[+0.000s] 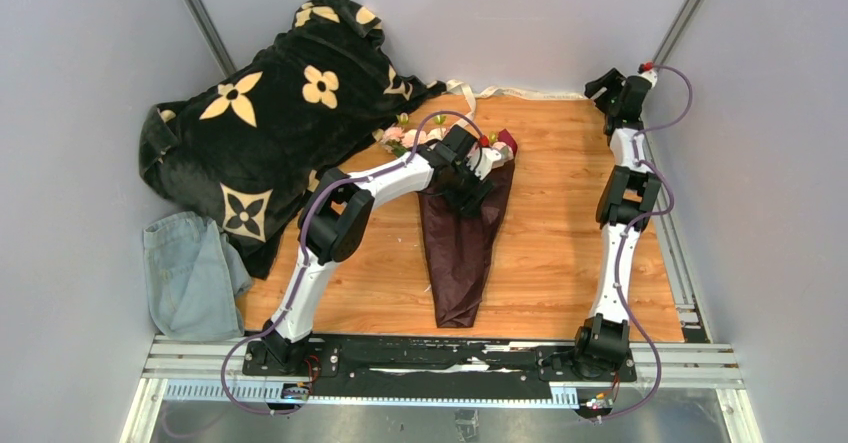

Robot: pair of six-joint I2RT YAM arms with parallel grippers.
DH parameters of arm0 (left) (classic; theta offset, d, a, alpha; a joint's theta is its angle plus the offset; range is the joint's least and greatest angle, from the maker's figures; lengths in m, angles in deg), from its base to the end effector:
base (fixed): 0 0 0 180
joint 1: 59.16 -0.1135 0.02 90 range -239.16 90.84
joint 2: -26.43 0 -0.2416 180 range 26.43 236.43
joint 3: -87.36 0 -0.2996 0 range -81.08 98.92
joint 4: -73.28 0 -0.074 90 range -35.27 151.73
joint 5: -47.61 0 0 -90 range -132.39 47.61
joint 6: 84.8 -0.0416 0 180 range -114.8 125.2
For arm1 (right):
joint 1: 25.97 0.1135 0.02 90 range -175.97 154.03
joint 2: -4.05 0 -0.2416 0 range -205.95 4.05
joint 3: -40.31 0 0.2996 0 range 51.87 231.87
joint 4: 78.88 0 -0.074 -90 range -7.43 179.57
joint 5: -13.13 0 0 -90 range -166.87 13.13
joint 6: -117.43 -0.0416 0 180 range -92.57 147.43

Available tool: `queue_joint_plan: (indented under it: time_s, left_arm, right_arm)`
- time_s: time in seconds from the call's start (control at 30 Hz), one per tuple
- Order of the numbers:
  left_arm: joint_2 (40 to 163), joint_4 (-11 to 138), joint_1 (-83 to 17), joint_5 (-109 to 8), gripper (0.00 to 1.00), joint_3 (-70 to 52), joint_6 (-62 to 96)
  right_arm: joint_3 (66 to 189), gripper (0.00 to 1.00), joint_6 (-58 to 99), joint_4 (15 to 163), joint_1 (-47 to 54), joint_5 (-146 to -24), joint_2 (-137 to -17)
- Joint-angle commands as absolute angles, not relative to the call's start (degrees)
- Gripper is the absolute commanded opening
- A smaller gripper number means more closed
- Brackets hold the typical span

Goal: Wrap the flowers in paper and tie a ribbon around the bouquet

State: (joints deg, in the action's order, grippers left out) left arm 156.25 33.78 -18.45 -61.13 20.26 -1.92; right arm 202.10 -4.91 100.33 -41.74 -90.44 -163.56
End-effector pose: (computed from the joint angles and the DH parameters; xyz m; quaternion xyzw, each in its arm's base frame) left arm 0.3885 -0.3519 0.1174 0.4259 0.8444 -0.2316 0.2278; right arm 0.6452 -0.1721 0.1218 0.2305 0.7091 0.1825 0.6409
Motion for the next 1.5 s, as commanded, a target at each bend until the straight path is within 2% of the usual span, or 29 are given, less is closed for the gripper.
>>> queue_joint_plan:
  time_s: [0.0,0.07,0.2,0.33,0.47,0.53,0.63,0.8,0.9,0.97,1.17,1.3,1.47]
  left_arm:
    - [163.0,30.1,-18.4,-58.3,0.61,18.3,-3.0]
    - [163.0,30.1,-18.4,-58.3,0.61,18.3,-3.0]
    - [163.1,30.0,-18.4,-58.4,0.61,18.4,-3.2]
    - [163.1,29.8,-18.4,-58.3,0.61,18.3,-3.3]
    - [162.9,30.0,-18.5,-58.3,0.61,17.9,-3.4]
    - [162.6,30.4,-18.5,-58.1,0.61,17.7,-3.4]
    - [162.0,31.1,-18.6,-56.7,0.61,17.1,-3.3]
    - [160.8,31.4,-19.2,-55.9,0.61,16.6,-3.0]
    - [159.9,32.1,-19.2,-55.6,0.61,15.5,-2.9]
    - [159.5,32.2,-19.2,-55.8,0.61,15.1,-3.0]
    - [158.4,32.8,-19.2,-54.9,0.61,13.8,-3.7]
    - [158.0,33.1,-19.2,-54.2,0.61,13.9,-4.3]
    - [158.0,32.8,-19.2,-54.0,0.61,14.5,-4.5]
  right_arm:
    - [202.0,0.65,-8.2,96.7,-40.7,-89.9,-165.2]
    - [200.4,0.46,-9.5,97.5,-40.7,-89.2,-164.6]
    - [199.5,0.26,-11.2,97.3,-40.6,-89.3,-164.6]
    - [197.2,0.00,-11.3,97.3,-40.6,-90.6,-163.0]
    - [190.3,0.00,-12.4,97.7,-40.9,-97.3,-156.7]
    - [181.1,0.00,-13.1,99.5,-40.8,-102.3,-149.8]
    - [161.4,0.00,-13.2,102.3,-40.2,-105.8,-135.3]
    - [122.6,0.00,-15.7,104.4,-38.7,-103.1,-106.6]
    - [106.1,0.00,-15.5,102.4,-36.8,-99.2,-90.7]
    - [99.0,0.00,-13.1,95.6,-34.8,-95.7,-79.2]
    - [92.5,0.00,-9.0,67.4,-27.2,-86.8,-50.4]
    - [101.0,0.00,-4.6,46.6,-24.4,-80.9,-36.3]
    - [118.1,0.00,2.1,31.8,-24.5,-72.2,-36.5]
